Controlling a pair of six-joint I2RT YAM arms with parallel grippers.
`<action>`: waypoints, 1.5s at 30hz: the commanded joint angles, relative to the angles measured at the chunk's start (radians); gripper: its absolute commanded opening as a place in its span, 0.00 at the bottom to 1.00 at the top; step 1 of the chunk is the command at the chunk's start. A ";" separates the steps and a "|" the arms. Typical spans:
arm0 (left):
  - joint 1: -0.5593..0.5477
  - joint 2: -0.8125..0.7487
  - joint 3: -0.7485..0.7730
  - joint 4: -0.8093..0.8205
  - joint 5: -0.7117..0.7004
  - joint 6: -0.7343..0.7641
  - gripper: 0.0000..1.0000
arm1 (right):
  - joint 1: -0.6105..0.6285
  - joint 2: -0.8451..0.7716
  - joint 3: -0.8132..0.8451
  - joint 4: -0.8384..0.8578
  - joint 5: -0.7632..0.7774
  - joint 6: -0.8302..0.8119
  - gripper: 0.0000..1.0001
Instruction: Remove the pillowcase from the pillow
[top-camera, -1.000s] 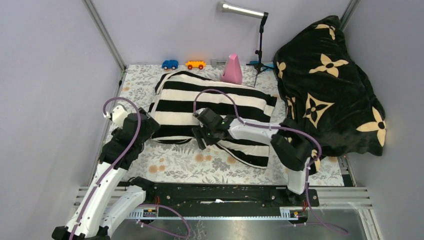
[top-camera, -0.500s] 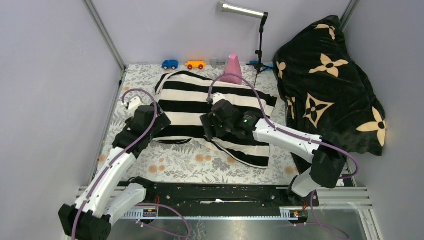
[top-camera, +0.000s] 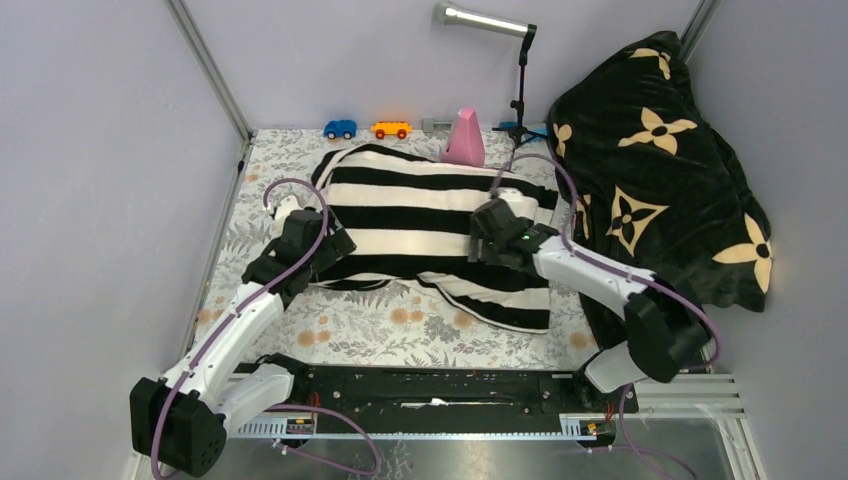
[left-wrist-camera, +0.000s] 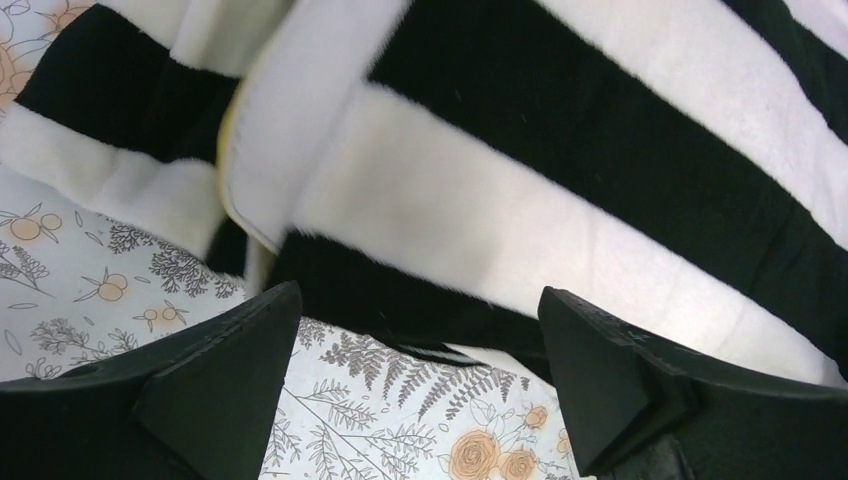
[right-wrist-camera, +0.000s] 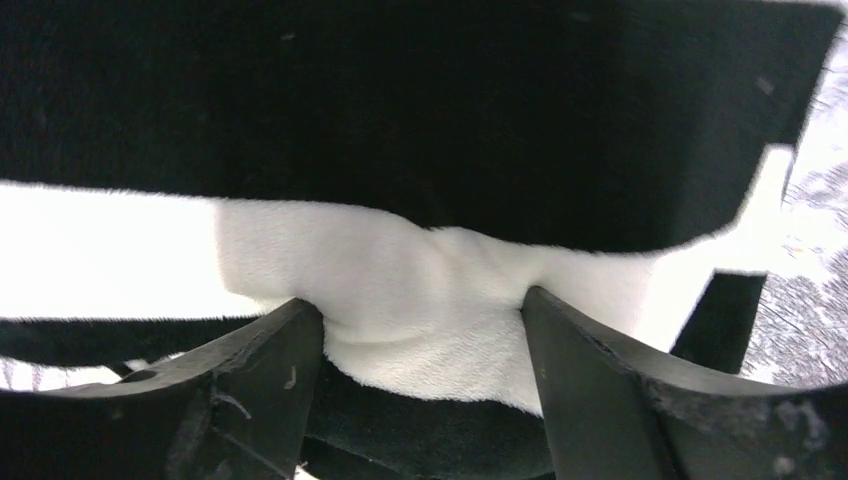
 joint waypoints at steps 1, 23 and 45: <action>0.004 -0.022 -0.015 0.071 -0.004 -0.030 0.99 | -0.151 -0.179 -0.135 -0.062 0.169 0.133 0.74; 0.004 0.093 -0.181 0.410 0.430 -0.035 0.72 | -0.143 -0.313 -0.039 0.086 -0.350 -0.090 1.00; 0.019 0.020 -0.195 0.435 0.540 -0.036 0.78 | 0.036 -0.154 0.091 0.039 -0.348 -0.141 1.00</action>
